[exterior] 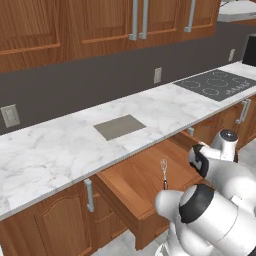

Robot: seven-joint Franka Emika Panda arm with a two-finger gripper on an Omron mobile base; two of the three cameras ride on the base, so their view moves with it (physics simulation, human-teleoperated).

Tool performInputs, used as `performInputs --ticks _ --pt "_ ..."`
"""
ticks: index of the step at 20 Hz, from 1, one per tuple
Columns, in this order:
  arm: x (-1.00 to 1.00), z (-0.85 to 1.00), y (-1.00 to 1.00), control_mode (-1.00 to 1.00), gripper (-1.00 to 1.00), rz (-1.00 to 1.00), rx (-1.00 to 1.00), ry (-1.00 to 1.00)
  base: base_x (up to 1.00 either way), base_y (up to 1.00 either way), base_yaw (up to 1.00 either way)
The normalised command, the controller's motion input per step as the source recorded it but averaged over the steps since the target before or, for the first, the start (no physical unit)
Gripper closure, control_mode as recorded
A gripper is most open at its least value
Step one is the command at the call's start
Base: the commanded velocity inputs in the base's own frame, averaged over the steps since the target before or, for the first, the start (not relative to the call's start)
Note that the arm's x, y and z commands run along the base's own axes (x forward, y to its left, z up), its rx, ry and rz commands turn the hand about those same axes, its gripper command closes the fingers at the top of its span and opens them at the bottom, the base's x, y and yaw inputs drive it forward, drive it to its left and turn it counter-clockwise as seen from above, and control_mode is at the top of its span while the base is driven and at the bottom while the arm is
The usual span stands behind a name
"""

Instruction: Pick the whisk from the drawer and place it on the counter.

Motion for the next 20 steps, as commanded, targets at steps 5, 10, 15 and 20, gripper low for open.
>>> performInputs --ticks 5,10,15,20 --pt "0.47 0.92 0.07 -1.0 -1.0 0.14 0.0 0.0 0.0 0.0 0.0" --pt "0.77 0.16 0.35 -1.0 -1.0 0.27 0.0 0.01 0.0 0.0 0.0" --pt "0.52 -0.42 0.6 -1.0 -1.0 0.33 0.0 0.0 0.0 0.0 0.0" --pt "0.25 -0.65 0.56 -1.0 -1.0 0.29 0.0 0.02 0.0 0.0 0.0"
